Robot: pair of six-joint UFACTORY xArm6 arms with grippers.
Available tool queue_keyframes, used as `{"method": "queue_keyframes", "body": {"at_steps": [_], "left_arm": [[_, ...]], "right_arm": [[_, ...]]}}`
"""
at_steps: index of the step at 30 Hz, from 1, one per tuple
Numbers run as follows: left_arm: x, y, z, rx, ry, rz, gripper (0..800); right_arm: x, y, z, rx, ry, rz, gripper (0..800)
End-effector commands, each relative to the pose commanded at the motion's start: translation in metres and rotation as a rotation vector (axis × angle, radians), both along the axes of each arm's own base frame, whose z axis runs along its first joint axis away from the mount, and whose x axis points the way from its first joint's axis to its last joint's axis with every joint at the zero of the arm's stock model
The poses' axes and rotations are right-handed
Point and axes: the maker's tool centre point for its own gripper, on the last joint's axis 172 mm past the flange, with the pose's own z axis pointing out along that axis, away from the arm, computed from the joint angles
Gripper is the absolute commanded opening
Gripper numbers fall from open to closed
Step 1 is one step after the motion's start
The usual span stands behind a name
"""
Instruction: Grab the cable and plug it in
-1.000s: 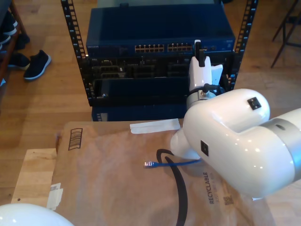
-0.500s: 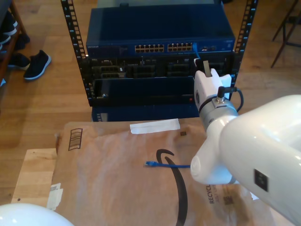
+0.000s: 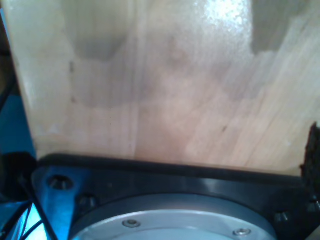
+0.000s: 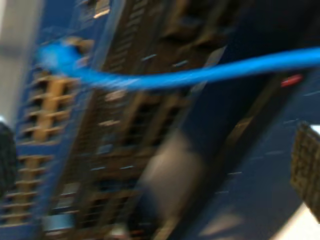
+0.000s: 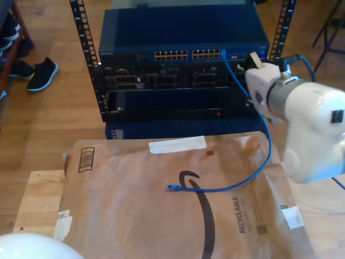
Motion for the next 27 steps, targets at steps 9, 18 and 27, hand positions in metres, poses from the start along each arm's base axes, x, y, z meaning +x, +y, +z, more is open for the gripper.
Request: {"method": "queue_keyframes", "body": {"at_steps": [9,18,27], "left_arm": [[0.000,0.000,0.000,0.000,0.000,0.000,800],[0.000,0.000,0.000,0.000,0.000,0.000,800],[0.000,0.000,0.000,0.000,0.000,0.000,800]], "right_arm": [[-0.050,-0.096,-0.007,-0.200,0.228,-0.110,796],[-0.142,-0.231,-0.019,-0.335,0.509,-0.243,796],[-0.303,-0.342,-0.043,-0.338,0.884,-0.282,797]]}}
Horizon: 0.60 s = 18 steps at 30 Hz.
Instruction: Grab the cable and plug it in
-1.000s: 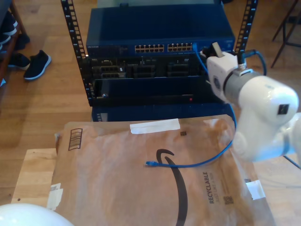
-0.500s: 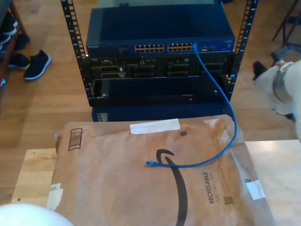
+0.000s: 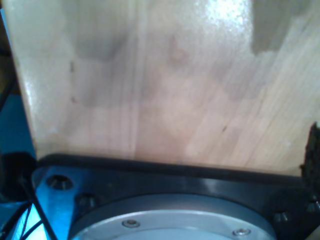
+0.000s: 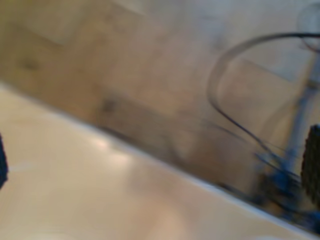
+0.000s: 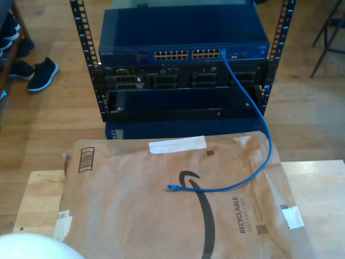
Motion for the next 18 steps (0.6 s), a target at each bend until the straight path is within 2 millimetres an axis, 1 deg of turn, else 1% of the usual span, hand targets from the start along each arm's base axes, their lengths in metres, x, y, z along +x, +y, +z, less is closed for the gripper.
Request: {"method": "queue_keyframes", "body": {"at_steps": [1,2,5,7,8,9,12,14,16,18], "left_arm": [[0.000,0.000,0.000,0.000,0.000,0.000,800],[0.000,0.000,0.000,0.000,0.000,0.000,800],[0.000,0.000,0.000,0.000,0.000,0.000,800],[0.000,0.000,0.000,0.000,0.000,0.000,800],[0.000,0.000,0.000,0.000,0.000,0.000,800],[0.000,0.000,0.000,0.000,0.000,0.000,800],[0.000,0.000,0.000,0.000,0.000,0.000,800],[0.000,0.000,0.000,0.000,0.000,0.000,800],[0.000,0.000,0.000,0.000,0.000,0.000,800],[0.000,0.000,0.000,0.000,0.000,0.000,800]], "right_arm": [[-0.022,-0.007,-0.001,0.017,0.034,-0.029,797],[-0.042,-0.008,-0.004,0.039,0.073,-0.040,797],[-0.105,-0.004,-0.023,0.125,0.183,-0.067,797],[-0.140,0.000,-0.036,0.161,0.204,-0.104,797],[-0.153,0.001,-0.038,0.169,0.207,-0.110,796],[-0.163,0.005,-0.042,0.181,0.214,-0.103,796],[-0.194,0.022,-0.062,0.230,0.244,-0.069,797],[-0.213,0.032,-0.075,0.259,0.249,-0.104,797],[-0.222,0.043,-0.092,0.286,0.257,-0.117,797],[-0.226,0.041,-0.101,0.283,0.242,-0.137,797]]}}
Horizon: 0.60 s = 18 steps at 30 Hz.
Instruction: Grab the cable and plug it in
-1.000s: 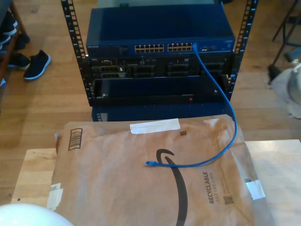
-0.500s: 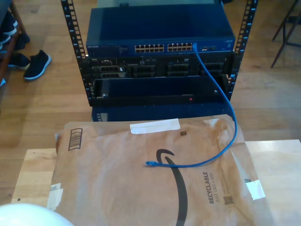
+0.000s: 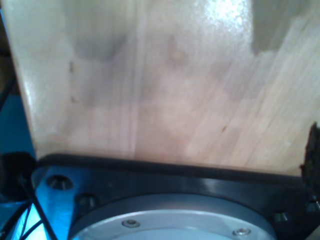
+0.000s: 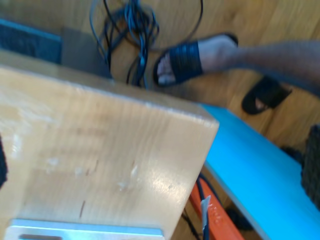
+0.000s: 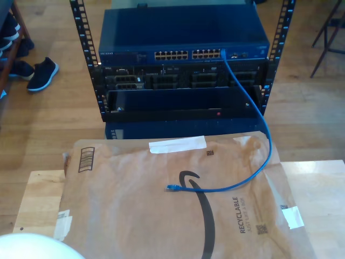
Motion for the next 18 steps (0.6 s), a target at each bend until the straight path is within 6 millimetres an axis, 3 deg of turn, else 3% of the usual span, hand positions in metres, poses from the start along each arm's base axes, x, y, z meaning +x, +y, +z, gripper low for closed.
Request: {"method": "queue_keyframes", "body": {"at_steps": [3,9,11,13,18], "left_arm": [[0.000,0.000,0.000,0.000,0.001,-0.001,800],[0.000,0.000,0.000,0.000,0.001,-0.001,800],[0.000,0.000,0.000,0.000,0.001,-0.001,800],[0.000,0.000,0.000,0.000,0.000,0.000,800],[0.000,0.000,0.000,0.000,0.000,0.000,800]], "right_arm": [[-0.014,0.008,-0.017,0.055,0.004,-0.068,796],[-0.013,0.023,-0.026,0.071,-0.017,-0.091,794],[-0.021,0.040,-0.043,0.100,-0.007,-0.098,797],[-0.022,0.036,-0.050,0.074,-0.031,-0.119,799],[-0.024,0.049,-0.065,0.099,-0.034,-0.131,799]]}}
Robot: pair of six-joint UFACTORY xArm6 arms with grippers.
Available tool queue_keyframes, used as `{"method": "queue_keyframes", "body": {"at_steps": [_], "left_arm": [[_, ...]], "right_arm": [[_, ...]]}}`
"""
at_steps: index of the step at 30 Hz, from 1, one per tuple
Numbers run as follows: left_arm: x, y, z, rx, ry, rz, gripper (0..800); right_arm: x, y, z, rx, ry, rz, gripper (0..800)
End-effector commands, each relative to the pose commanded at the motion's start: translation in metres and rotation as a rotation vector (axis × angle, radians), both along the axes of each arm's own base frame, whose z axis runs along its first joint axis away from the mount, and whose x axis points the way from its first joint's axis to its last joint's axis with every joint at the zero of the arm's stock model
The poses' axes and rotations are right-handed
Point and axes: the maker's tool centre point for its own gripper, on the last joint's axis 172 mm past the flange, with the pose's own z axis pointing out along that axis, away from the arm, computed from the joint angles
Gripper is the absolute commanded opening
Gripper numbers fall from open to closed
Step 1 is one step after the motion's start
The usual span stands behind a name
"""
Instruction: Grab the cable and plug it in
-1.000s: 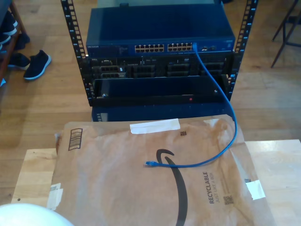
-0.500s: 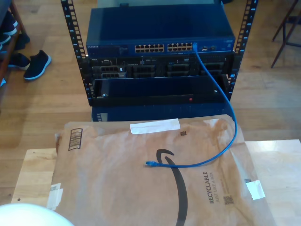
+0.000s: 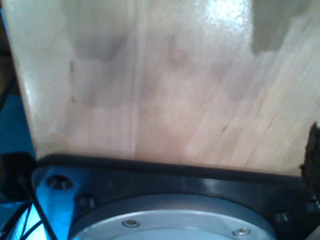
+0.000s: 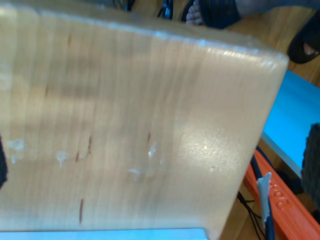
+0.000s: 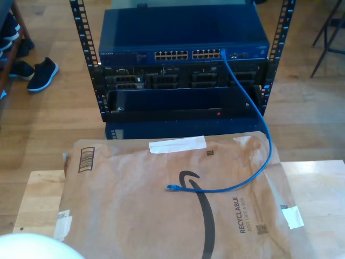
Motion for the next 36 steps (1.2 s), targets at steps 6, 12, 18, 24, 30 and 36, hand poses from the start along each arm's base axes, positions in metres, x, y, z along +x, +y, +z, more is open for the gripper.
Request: {"method": "queue_keyframes", "body": {"at_steps": [6,12,18,24,30,36], "left_arm": [[0.000,0.000,0.000,0.000,0.000,0.000,800],[0.000,0.000,0.000,0.000,0.000,0.000,800],[0.000,0.000,0.000,0.000,0.000,0.000,800],[0.000,0.000,0.000,0.000,0.000,0.000,800],[0.000,0.000,0.000,0.000,0.000,0.000,800],[0.000,0.000,0.000,0.000,0.001,-0.001,800]], "right_arm": [[0.004,0.006,-0.016,0.009,-0.020,-0.005,799],[0.005,0.006,-0.016,0.009,-0.020,-0.003,799],[0.005,0.006,-0.016,0.009,-0.020,-0.003,799],[0.005,0.006,-0.016,0.009,-0.019,-0.002,799],[0.005,0.006,-0.016,0.009,-0.020,-0.003,799],[0.004,0.006,-0.016,0.009,-0.020,-0.005,799]]}}
